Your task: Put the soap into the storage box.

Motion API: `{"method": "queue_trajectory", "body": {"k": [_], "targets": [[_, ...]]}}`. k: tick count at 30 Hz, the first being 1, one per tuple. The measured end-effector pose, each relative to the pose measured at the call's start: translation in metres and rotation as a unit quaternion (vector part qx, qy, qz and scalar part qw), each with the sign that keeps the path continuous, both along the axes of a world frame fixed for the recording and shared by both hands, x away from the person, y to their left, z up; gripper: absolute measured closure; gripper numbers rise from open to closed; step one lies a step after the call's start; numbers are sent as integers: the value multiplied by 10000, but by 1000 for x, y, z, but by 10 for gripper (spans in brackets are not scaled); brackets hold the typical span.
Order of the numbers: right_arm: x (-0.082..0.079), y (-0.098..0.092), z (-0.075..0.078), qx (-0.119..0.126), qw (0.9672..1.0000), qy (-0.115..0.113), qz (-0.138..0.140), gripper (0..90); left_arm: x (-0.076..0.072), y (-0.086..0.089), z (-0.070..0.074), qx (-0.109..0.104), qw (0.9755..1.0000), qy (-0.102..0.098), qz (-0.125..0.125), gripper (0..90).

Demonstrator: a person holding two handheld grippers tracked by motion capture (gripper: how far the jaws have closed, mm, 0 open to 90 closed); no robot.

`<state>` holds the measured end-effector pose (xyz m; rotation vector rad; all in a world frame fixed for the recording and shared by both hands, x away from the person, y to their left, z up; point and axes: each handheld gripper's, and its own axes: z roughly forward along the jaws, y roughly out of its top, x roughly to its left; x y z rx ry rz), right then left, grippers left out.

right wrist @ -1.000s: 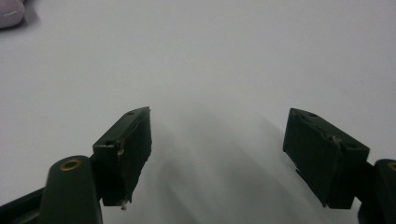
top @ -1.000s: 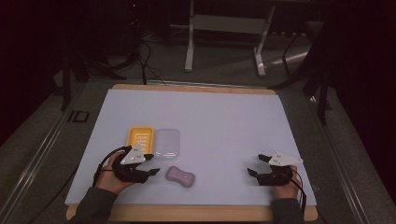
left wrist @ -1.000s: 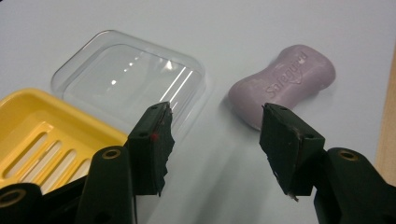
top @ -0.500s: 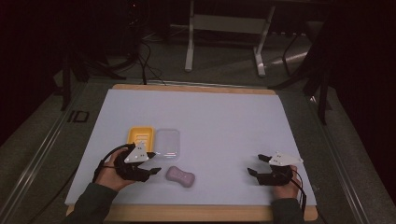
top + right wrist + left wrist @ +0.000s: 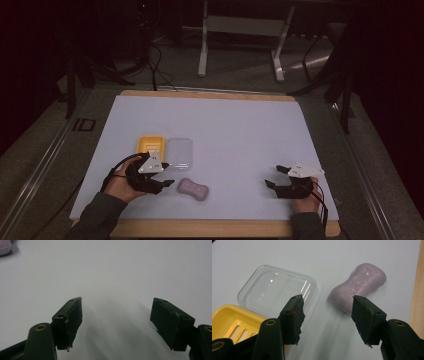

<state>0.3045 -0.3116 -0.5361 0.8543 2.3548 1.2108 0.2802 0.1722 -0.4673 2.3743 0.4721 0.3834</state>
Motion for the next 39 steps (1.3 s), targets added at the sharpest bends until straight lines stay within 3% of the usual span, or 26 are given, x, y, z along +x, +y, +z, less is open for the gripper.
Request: {"method": "queue_trajectory", "body": {"k": [20, 39], "targets": [[0, 0, 0, -6, 10000, 2, -2, 256, 6, -12, 6, 232, 9994, 31, -265, 431], [0, 0, 0, 8, 10000, 11, 13, 258, 12, -33, 7, 635, 9963, 68, -581, 415]]}}
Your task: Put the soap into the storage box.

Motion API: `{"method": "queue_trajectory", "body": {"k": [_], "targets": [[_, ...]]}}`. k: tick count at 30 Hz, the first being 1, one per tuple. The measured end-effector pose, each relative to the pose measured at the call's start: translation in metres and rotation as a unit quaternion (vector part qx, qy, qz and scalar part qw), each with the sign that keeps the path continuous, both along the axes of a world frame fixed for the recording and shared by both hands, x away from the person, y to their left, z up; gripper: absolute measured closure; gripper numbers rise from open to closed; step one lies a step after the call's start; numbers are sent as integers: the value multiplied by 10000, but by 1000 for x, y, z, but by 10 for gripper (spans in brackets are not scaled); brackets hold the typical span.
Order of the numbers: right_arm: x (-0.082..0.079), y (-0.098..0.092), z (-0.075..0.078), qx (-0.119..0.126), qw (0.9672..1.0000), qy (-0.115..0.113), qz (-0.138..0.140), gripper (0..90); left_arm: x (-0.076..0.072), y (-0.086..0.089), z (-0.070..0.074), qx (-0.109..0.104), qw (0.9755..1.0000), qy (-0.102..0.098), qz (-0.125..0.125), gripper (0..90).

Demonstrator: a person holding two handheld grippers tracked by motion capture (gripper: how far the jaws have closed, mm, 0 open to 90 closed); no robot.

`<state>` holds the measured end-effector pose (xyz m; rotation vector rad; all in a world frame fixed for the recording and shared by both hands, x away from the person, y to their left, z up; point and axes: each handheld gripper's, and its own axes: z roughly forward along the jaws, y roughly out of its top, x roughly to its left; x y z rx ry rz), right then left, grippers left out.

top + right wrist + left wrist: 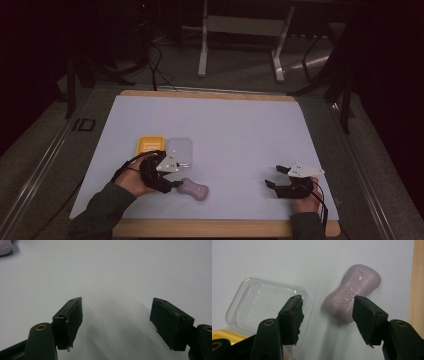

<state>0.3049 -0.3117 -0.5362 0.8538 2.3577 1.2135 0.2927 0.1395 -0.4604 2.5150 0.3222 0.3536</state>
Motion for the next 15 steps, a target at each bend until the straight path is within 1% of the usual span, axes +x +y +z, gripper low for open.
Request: {"method": "queue_trajectory", "body": {"k": [12, 14, 15], "targets": [[0, 0, 0, -20, 10000, 18, 4, 258, 2, -4, -1, 52, 9999, 45, -125, 408], [0, 0, 0, -24, 10000, 18, 0, 258, 3, -5, 0, 72, 9998, 69, -148, 407], [0, 0, 0, -24, 10000, 23, -1, 257, 4, -5, 0, 114, 9998, 75, -173, 407]]}}
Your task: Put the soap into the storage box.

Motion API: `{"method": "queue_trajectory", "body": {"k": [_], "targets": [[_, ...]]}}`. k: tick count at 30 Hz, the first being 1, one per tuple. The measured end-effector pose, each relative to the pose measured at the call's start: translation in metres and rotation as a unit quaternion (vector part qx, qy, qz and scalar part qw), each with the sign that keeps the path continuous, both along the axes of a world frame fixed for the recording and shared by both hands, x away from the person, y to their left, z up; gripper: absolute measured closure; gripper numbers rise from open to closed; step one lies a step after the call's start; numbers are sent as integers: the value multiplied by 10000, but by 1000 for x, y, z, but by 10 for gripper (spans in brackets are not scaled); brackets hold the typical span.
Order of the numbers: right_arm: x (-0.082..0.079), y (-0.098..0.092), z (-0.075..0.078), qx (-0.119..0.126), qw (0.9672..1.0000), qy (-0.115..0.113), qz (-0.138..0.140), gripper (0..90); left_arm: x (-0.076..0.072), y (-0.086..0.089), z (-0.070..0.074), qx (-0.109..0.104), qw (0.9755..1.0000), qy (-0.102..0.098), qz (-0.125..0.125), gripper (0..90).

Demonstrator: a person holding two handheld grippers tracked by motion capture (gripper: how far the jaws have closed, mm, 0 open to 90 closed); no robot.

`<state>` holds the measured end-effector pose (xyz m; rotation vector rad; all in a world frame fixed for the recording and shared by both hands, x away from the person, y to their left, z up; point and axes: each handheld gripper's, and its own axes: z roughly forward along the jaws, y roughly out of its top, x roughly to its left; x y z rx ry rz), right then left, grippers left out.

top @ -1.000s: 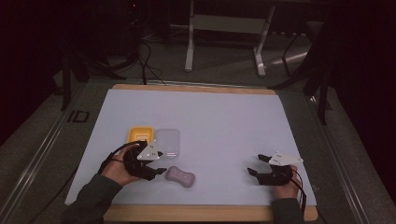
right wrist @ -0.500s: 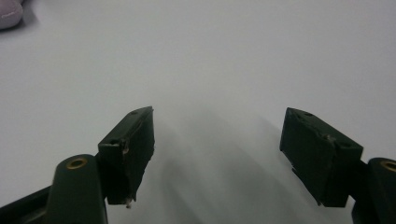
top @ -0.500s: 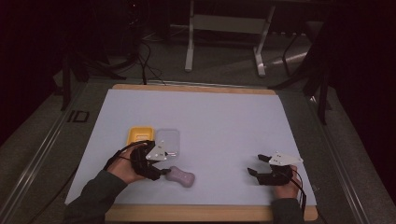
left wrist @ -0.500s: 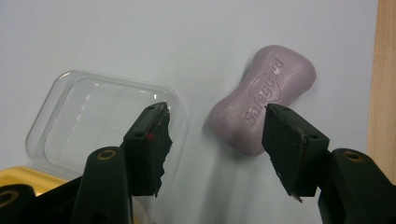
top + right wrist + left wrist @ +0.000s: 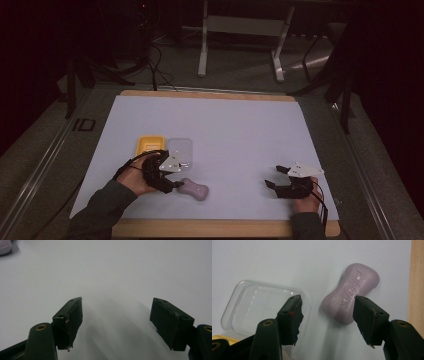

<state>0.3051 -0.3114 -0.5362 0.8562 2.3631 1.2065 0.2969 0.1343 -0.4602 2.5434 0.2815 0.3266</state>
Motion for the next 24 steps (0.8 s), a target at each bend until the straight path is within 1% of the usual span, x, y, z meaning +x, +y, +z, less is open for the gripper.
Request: {"method": "queue_trajectory", "body": {"k": [5, 9, 11, 12, 14, 19, 22, 24], "targets": [[0, 0, 0, 2, 10000, 9, -7, 257, 3, -2, 1, -11, 9999, 91, -92, 400], [0, 0, 0, 0, 10000, 10, -13, 257, 4, -5, 0, 29, 9998, 155, -147, 383], [0, 0, 0, 1, 10000, 11, -15, 257, 5, -6, 0, 67, 9997, 163, -163, 375], [0, 0, 0, -1, 10000, 11, -14, 257, 6, -7, 0, 107, 9996, 201, -180, 375], [0, 0, 0, 8, 10000, 10, -15, 257, 6, -9, -2, 99, 9994, 265, -209, 367], [0, 0, 0, 1, 10000, 6, -19, 257, 6, -14, -4, 216, 9988, 288, -318, 349], [0, 0, 0, -4, 10000, 7, -21, 257, 7, -16, -4, 313, 9983, 338, -343, 346], [0, 0, 0, -3, 10000, 7, -21, 257, 7, -17, -4, 331, 9981, 348, -375, 341]]}}
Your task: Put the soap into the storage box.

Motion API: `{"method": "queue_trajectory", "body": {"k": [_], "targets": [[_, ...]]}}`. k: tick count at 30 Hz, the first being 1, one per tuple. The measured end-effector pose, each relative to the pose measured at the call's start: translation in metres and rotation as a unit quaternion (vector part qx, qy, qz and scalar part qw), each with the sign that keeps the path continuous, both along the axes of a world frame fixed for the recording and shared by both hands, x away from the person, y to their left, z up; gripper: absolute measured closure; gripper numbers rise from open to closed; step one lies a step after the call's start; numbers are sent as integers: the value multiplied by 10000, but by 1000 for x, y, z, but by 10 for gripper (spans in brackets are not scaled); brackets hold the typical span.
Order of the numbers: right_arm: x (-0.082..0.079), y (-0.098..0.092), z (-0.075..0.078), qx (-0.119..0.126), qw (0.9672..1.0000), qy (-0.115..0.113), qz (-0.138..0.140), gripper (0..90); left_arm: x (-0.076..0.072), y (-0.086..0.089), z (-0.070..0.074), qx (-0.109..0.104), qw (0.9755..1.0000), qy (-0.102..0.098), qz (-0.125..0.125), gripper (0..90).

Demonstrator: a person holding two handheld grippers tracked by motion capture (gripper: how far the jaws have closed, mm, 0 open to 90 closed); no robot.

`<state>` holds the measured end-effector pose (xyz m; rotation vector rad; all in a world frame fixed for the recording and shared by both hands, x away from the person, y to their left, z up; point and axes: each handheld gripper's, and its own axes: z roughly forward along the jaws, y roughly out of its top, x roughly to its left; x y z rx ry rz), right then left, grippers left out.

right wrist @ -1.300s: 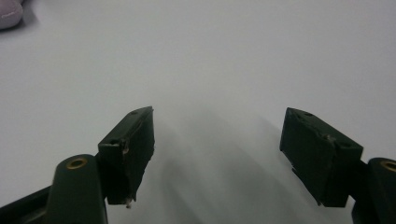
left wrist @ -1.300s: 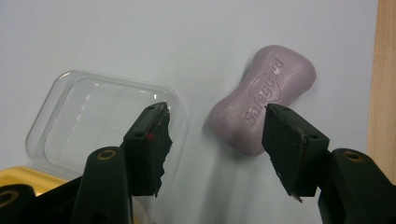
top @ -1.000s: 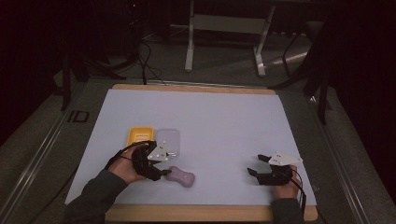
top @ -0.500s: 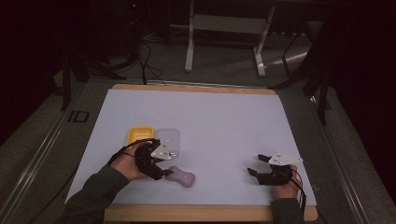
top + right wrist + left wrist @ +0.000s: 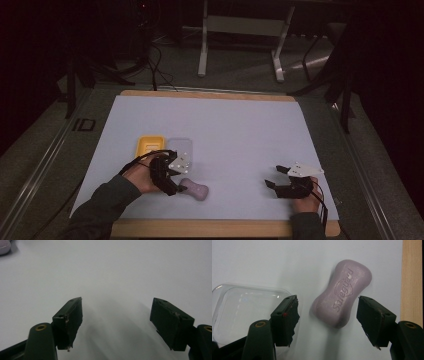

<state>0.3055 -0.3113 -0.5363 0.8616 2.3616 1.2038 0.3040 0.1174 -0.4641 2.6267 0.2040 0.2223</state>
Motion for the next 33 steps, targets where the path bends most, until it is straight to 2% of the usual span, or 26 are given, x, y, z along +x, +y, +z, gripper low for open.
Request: {"method": "queue_trajectory", "body": {"k": [4, 17, 21, 26, 33], "targets": [[0, 0, 0, 5, 10000, 0, 2, 257, 0, -2, 0, 20, 10000, 39, -10, 337], [0, 0, 0, -4, 10000, 5, 8, 256, 3, -12, -3, 268, 9994, 86, -185, 319], [0, 0, 0, 1, 10000, 6, 9, 256, 2, -15, -4, 389, 9988, 152, -260, 332], [0, 0, 0, -1, 10000, 9, 11, 256, 3, -20, -6, 477, 9982, 140, -349, 336], [0, 0, 0, 4, 10000, 12, 15, 257, 5, -26, -8, 545, 9976, 192, -392, 259]]}}
